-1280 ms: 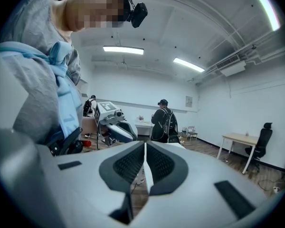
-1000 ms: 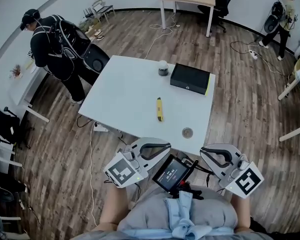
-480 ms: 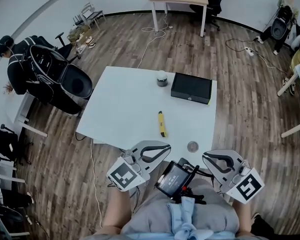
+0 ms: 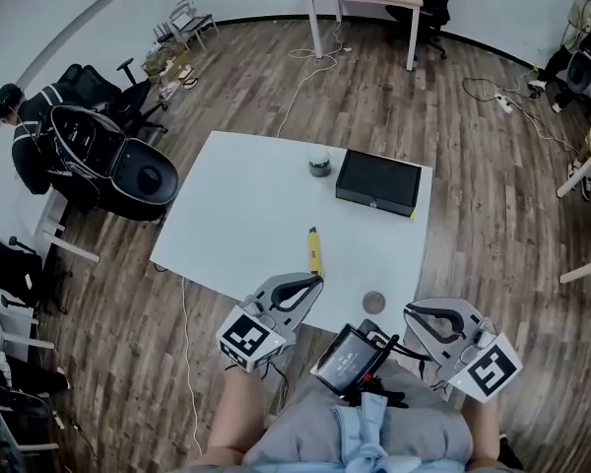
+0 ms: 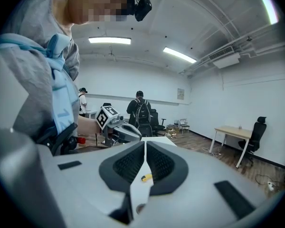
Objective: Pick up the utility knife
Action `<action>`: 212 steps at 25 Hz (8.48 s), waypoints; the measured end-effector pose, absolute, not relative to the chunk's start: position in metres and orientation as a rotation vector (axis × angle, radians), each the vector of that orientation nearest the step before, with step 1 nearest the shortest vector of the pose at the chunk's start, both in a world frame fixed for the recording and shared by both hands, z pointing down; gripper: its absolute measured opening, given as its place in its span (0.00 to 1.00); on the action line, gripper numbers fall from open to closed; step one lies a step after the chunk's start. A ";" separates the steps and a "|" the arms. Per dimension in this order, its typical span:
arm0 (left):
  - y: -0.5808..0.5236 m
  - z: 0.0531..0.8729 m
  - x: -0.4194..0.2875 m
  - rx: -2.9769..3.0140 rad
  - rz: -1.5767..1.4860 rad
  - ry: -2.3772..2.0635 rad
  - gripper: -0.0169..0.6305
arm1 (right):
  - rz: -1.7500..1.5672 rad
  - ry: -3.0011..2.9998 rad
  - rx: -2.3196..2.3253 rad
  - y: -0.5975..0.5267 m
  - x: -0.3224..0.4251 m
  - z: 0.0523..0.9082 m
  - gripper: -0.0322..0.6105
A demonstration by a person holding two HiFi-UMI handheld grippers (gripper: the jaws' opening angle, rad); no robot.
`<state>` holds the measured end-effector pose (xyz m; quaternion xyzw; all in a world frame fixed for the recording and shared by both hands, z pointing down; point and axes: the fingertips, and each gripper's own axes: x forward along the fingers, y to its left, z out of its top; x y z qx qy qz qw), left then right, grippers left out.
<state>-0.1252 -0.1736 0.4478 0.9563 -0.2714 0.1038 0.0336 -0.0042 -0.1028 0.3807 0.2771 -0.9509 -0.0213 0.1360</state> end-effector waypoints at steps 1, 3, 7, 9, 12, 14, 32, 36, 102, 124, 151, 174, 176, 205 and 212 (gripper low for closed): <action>-0.179 0.454 -0.126 2.908 0.325 -0.865 0.05 | -0.063 -2.755 0.796 -0.106 0.000 0.380 0.10; -0.189 0.467 -0.129 2.841 0.339 -0.926 0.05 | -0.062 -2.753 0.785 -0.111 0.007 0.381 0.10; -0.206 0.491 -0.132 2.721 0.366 -1.024 0.06 | -0.037 -2.750 0.756 -0.116 0.019 0.386 0.10; -0.215 0.507 -0.134 2.657 0.405 -1.063 0.06 | -0.029 -2.746 0.741 -0.119 0.023 0.388 0.10; -0.225 0.537 -0.141 2.533 0.506 -1.101 0.06 | -0.058 -2.786 0.743 -0.124 0.026 0.383 0.10; -0.229 0.558 -0.145 2.450 0.568 -1.105 0.14 | -0.060 -2.778 0.739 -0.125 0.029 0.385 0.10; -0.263 0.669 -0.156 2.116 0.706 -1.338 0.25 | -0.060 -2.799 0.760 -0.128 0.058 0.395 0.10; -0.273 0.685 -0.158 2.064 0.733 -1.373 0.25 | -0.027 -2.768 0.737 -0.130 0.063 0.403 0.10; -0.304 0.766 -0.161 2.278 1.250 -1.061 0.22 | -0.018 -2.685 0.862 -0.138 0.065 0.400 0.10; -0.303 0.599 -0.112 2.509 0.582 -1.228 0.22 | -0.011 -2.662 0.870 -0.144 0.062 0.395 0.10; -0.230 0.425 -0.077 2.781 0.215 -1.050 0.22 | -0.033 -2.709 0.900 -0.153 0.058 0.389 0.10; -0.208 0.367 -0.050 2.897 0.129 -0.965 0.22 | -0.072 -2.682 0.946 -0.157 0.073 0.378 0.09; -0.206 0.368 -0.049 2.901 0.131 -0.964 0.22 | -0.074 -2.676 0.958 -0.155 0.077 0.379 0.09; -0.203 0.375 -0.041 2.908 0.141 -0.929 0.22 | -0.102 -2.629 0.935 -0.149 0.077 0.386 0.09; -0.205 0.375 -0.041 2.908 0.144 -0.926 0.22 | -0.102 -2.630 0.946 -0.151 0.078 0.385 0.09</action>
